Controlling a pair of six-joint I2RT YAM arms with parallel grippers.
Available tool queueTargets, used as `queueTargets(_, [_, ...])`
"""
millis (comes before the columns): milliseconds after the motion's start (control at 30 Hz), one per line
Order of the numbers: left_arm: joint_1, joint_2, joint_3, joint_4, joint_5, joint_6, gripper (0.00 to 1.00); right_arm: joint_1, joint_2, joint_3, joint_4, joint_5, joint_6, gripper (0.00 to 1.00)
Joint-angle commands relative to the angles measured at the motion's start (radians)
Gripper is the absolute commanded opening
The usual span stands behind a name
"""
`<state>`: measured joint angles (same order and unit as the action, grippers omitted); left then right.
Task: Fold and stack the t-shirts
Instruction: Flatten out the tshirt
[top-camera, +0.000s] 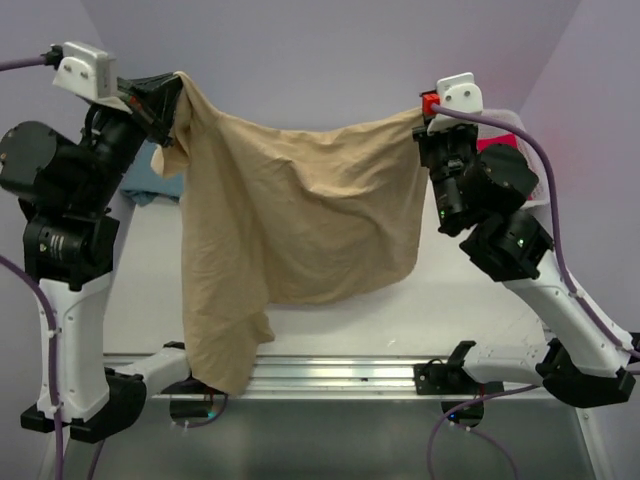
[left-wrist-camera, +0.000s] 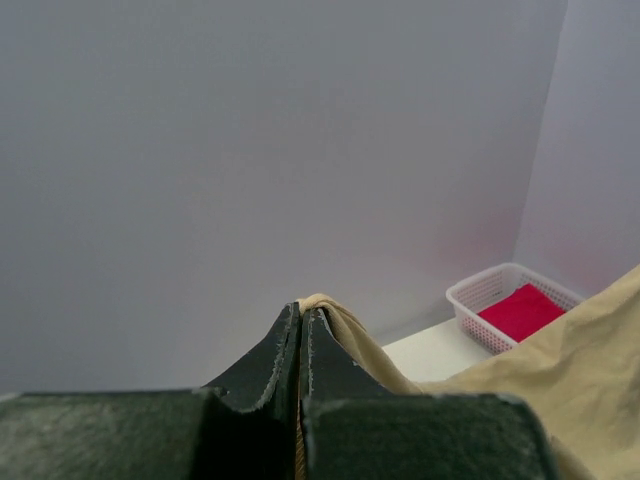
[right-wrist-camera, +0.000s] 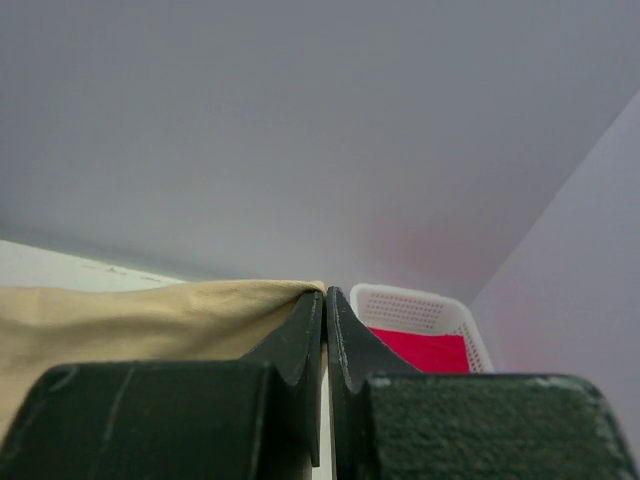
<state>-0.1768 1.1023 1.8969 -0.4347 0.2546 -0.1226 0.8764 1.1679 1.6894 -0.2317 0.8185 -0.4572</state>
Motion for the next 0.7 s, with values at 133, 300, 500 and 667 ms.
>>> queueTargets(133, [-0.158,0.16,0.088,0.099,-0.341,0.329,0.0,-0.005,0.038,0.01,0.221,-0.013,-0.139,0.0])
queueTargets(300, [-0.479,0.298,0.201,0.114,-0.607,0.546,0.0,-0.06,0.107,0.053,0.227,-0.016,-0.152,0.0])
queueTargets(500, [-0.598,0.141,0.11,0.26,-0.494,0.571,0.0,-0.059,-0.054,-0.067,0.328,-0.215,-0.143,0.0])
queueTargets(667, [-0.61,-0.098,-0.163,0.396,-0.339,0.511,0.0,-0.019,-0.263,-0.243,0.552,-0.346,-0.213,0.0])
